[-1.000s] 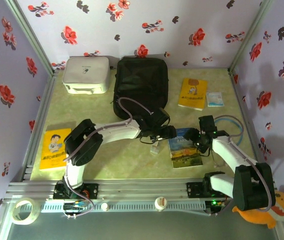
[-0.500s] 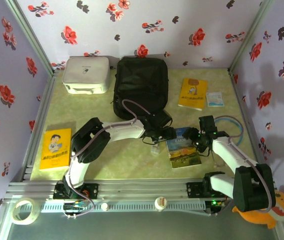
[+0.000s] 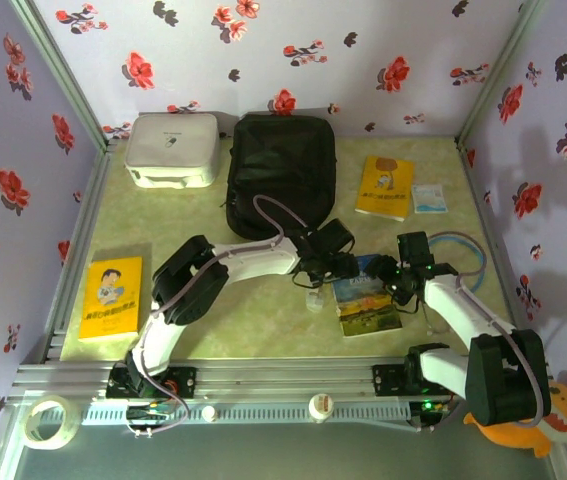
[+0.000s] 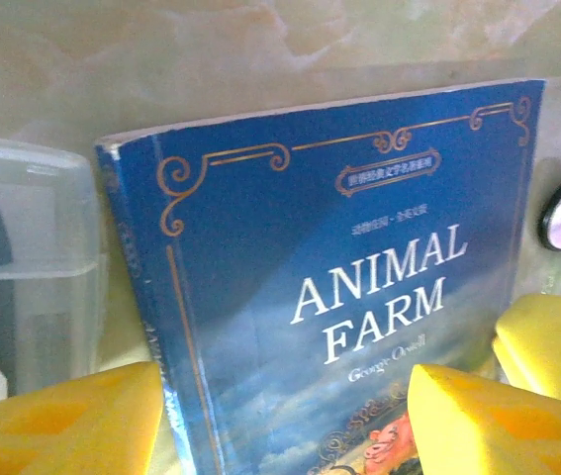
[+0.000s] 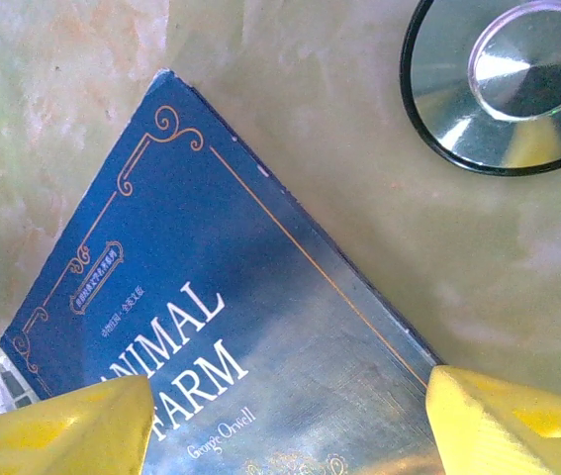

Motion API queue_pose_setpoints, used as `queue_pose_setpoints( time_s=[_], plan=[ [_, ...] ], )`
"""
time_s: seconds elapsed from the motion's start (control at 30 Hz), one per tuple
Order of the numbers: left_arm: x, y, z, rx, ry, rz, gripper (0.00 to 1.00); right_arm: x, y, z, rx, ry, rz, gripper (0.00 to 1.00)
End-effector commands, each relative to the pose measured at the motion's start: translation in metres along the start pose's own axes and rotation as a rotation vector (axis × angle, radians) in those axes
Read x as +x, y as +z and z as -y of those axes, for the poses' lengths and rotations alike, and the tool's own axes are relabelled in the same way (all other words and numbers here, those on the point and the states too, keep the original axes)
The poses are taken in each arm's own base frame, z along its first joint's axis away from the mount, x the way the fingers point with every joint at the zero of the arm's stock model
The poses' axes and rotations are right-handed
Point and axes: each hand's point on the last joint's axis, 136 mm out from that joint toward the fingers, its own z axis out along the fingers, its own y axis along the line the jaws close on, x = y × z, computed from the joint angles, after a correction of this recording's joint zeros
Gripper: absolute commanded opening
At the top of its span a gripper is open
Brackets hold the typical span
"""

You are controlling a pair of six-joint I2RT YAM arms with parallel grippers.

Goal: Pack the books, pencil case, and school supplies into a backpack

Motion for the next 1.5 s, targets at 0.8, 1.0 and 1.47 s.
queue_pose_setpoints(
  time_s=[0.8, 1.0, 1.47],
  plan=[
    [0.004, -0.019, -0.019, -0.239, 0.054, 0.122, 0.57, 0.006, -0.002, 0.003, 0.023, -0.016, -0.035, 0.67],
    [0.009, -0.008, -0.018, -0.227, 0.043, 0.089, 0.52, 0.005, -0.001, 0.004, 0.029, -0.016, -0.033, 0.65],
    [0.012, 0.016, -0.019, -0.179, 0.022, 0.027, 0.41, 0.008, 0.003, 0.007, 0.040, -0.008, -0.047, 0.56]
  ],
)
